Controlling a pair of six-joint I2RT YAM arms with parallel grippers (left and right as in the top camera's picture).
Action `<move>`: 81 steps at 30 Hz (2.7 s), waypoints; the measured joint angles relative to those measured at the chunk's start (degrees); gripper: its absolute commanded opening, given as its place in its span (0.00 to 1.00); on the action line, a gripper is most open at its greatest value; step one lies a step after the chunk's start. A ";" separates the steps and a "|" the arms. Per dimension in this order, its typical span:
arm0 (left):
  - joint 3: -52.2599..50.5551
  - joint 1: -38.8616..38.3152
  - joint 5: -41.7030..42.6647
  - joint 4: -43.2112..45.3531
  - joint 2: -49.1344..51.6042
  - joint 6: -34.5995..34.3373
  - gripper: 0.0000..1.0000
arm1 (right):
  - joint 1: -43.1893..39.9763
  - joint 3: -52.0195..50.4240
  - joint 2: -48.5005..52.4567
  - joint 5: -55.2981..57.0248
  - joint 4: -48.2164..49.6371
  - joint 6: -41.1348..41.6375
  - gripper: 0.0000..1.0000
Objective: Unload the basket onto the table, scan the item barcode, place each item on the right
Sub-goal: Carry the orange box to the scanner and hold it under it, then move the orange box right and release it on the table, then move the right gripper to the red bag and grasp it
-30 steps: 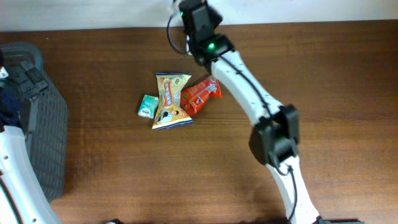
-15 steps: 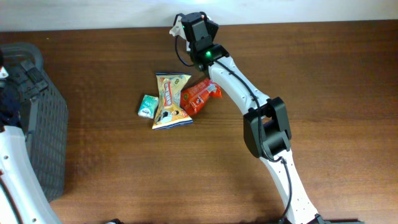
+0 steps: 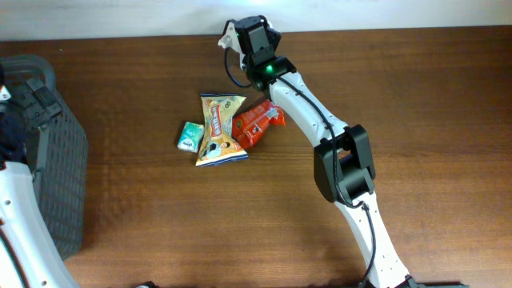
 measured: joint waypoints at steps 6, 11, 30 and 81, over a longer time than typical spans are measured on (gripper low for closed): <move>0.00 0.00 0.02 0.00 0.00 0.00 0.99 | -0.31 -0.02 -3.06 -6.51 -8.50 7.93 0.04; 0.00 0.00 0.02 0.00 0.00 0.00 0.99 | -0.74 -0.15 -14.29 -16.13 -24.15 16.76 0.04; 0.00 0.00 0.02 -0.04 0.00 0.00 0.99 | -35.65 -24.22 -29.03 -34.47 -54.86 59.34 0.08; 0.00 0.00 0.00 0.00 0.00 0.00 0.99 | -5.11 -33.51 -17.70 -44.44 -31.12 81.64 0.40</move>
